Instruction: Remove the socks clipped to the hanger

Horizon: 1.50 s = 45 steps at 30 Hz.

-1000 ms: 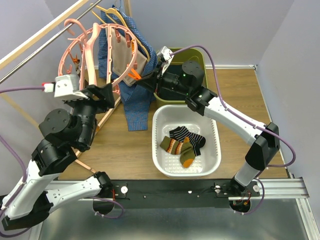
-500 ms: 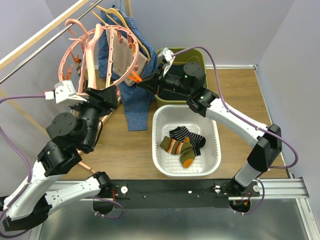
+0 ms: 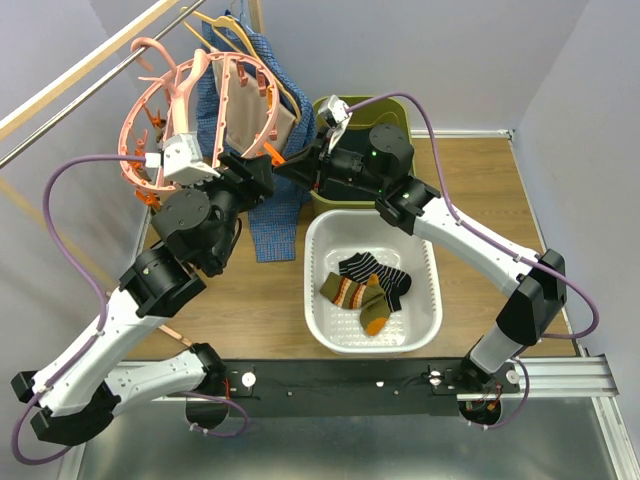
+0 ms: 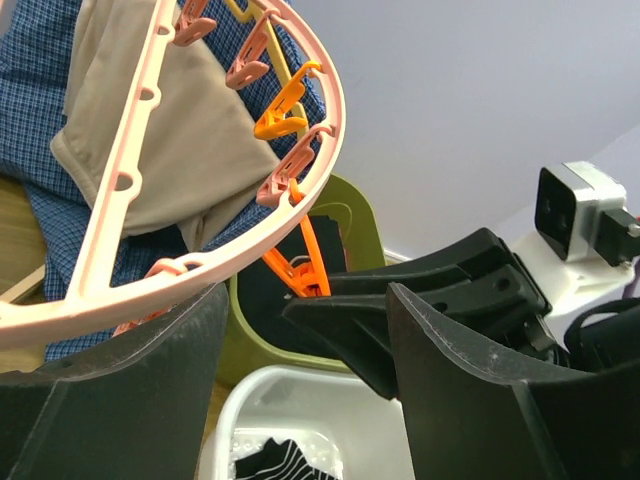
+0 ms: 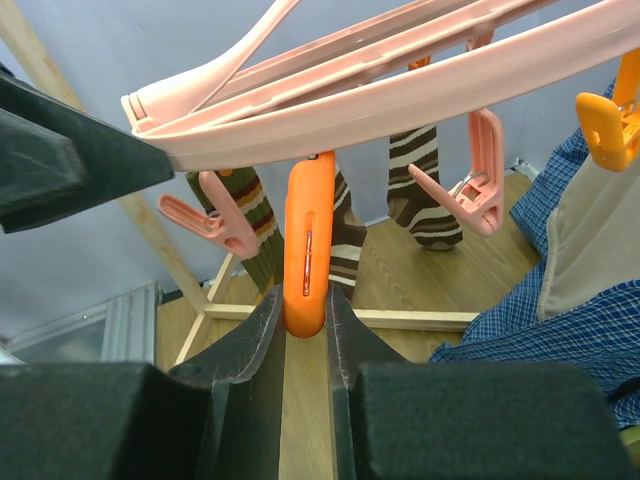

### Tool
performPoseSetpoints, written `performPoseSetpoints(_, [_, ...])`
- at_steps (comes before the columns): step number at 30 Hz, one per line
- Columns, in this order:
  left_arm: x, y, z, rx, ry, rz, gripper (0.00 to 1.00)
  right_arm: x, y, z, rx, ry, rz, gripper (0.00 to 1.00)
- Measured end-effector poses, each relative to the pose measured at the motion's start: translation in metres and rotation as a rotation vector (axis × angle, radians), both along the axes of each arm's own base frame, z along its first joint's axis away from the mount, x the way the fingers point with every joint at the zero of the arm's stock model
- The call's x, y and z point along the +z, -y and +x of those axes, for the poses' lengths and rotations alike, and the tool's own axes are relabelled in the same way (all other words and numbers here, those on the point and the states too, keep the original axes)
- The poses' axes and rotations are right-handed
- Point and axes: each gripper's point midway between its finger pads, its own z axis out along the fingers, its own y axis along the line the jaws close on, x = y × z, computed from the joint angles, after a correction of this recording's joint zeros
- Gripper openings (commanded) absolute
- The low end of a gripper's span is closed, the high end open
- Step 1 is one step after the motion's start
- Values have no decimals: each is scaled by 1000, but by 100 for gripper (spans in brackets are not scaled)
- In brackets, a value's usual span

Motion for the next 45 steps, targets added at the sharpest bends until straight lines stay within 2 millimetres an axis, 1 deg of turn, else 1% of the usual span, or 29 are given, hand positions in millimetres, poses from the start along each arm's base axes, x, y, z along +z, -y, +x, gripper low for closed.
performPoseSetpoints(3, [-5, 3, 8, 2, -14, 10, 73, 0, 0, 0, 0, -3, 0, 31])
performPoseSetpoints(4, [-5, 3, 9, -1, -15, 11, 73, 0, 0, 0, 0, -4, 0, 42])
performPoseSetpoints(6, [-7, 3, 12, -4, -18, 16, 73, -2, 0, -1, 0, -17, -2, 54])
performPoseSetpoints(7, [-7, 2, 13, -2, -19, 17, 73, -4, 1, -2, 0, -28, -5, 64])
performPoseSetpoints(9, [-7, -1, 16, 5, -18, 19, 73, -6, 5, -4, -4, -35, -11, 72])
performPoseSetpoints(10, [-6, -2, 17, 9, -16, 18, 73, -8, 6, -5, -9, -39, -13, 80])
performPoseSetpoints(12, [-6, -5, 19, 13, -15, 19, 73, -13, 12, -9, -29, -56, -19, 86])
performPoseSetpoints(13, [-6, -6, 20, 12, -13, 20, 73, -14, 14, -11, -34, -54, -21, 92])
performPoseSetpoints(15, [-5, -6, 23, 12, -12, 23, 73, -18, 18, -14, -53, -62, -25, 94])
performPoseSetpoints(16, [-5, -6, 24, 10, -10, 25, 73, -20, 20, -17, -60, -65, -27, 98])
performPoseSetpoints(18, [-5, -5, 26, 5, -9, 32, 73, -28, 23, -26, -65, -68, -26, 99])
performPoseSetpoints(20, [-6, -4, 29, -2, -8, 40, 73, -42, 24, -40, -57, -68, -29, 100])
performPoseSetpoints(21, [-6, -3, 30, -3, -7, 41, 73, -55, 22, -49, -49, -73, -38, 100])
performPoseSetpoints(22, [-6, -3, 31, -7, -6, 45, 73, -63, 19, -54, -42, -76, -43, 100])
performPoseSetpoints(23, [-6, -3, 32, -8, -6, 46, 73, -76, 13, -61, -28, -81, -58, 100])
performPoseSetpoints(24, [-6, -2, 33, -11, -4, 48, 73, -84, 9, -64, -22, -79, -65, 100])
performPoseSetpoints(25, [-6, -2, 34, -14, -2, 50, 73, -100, -1, -70, -5, -80, -87, 100])
performPoseSetpoints(28, [-4, -2, 35, -24, 6, 50, 73, -139, -27, -75, 25, -77, -137, 100])
performPoseSetpoints(29, [-3, -1, 35, -33, 8, 52, 73, -146, -33, -75, 30, -71, -142, 100])
performPoseSetpoints(30, [-3, 0, 35, -39, 10, 52, 73, -166, -44, -75, 43, -71, -162, 100])
performPoseSetpoints(31, [-2, 0, 35, -44, 12, 53, 73, -177, -50, -73, 47, -69, -174, 100])
performPoseSetpoints(33, [-2, 4, 35, -68, 16, 56, 73, -208, -65, -69, 58, -74, -210, 100])
performPoseSetpoints(34, [-1, 5, 34, -79, 18, 56, 73, -219, -73, -66, 62, -75, -224, 100])
performPoseSetpoints(36, [2, 9, 32, -103, 25, 55, 73, -233, -88, -60, 68, -70, -234, 100])
performPoseSetpoints(38, [6, 12, 30, -128, 35, 51, 73, -240, -107, -52, 74, -54, -228, 100])
performPoseSetpoints(41, [13, 16, 27, -165, 51, 43, 73, -242, -132, -44, 74, -12, -199, 100])
performPoseSetpoints(45, [18, 24, 25, -209, 59, 28, 73, -240, -157, -41, 76, 37, -160, 100])
